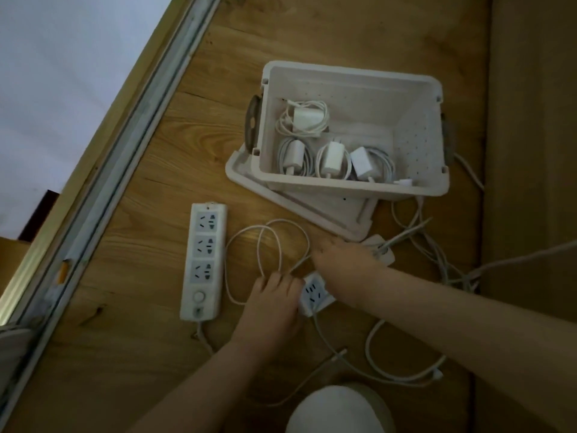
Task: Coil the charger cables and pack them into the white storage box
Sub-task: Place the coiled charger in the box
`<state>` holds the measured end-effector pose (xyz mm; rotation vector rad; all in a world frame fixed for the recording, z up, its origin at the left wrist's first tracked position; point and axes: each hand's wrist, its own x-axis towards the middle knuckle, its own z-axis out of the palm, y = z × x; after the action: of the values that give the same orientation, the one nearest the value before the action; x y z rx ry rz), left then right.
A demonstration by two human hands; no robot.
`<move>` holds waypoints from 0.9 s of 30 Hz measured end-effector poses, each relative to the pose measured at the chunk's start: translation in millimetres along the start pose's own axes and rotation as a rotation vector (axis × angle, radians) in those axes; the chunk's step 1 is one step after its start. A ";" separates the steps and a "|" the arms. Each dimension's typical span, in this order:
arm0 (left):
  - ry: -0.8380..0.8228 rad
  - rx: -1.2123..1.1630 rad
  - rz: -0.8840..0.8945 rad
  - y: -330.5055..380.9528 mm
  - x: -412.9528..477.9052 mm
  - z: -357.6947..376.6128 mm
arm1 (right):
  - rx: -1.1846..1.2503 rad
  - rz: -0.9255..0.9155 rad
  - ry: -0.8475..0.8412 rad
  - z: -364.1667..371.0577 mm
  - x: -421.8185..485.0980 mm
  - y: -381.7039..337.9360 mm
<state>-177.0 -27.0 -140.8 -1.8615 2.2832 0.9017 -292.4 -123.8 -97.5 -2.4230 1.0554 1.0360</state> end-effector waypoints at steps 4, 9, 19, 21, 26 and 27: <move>-0.006 0.092 -0.052 5.0 4.1 10.8 | -0.434 -0.045 -0.103 -1.9 9.3 -21.4; 0.156 0.208 -0.002 -10.8 19.8 -0.1 | -0.785 -0.107 -0.149 -8.3 30.9 -16.5; 0.087 0.209 0.018 -11.5 37.0 -11.5 | -0.575 -0.052 -0.153 -15.0 34.2 -17.3; 0.089 0.194 0.000 -10.4 37.2 -11.3 | -0.485 -0.065 -0.112 -20.6 32.9 -14.7; 0.096 0.193 -0.031 -8.5 33.5 -10.1 | -0.379 -0.067 -0.148 -24.1 26.7 -11.4; 0.095 0.185 -0.038 -8.0 32.9 -10.8 | -0.387 -0.059 -0.128 -25.9 24.6 -11.5</move>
<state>-175.2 -61.7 -148.1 -1.8978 2.2857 0.5861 -259.6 -142.0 -97.3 -2.6151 0.7943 1.4679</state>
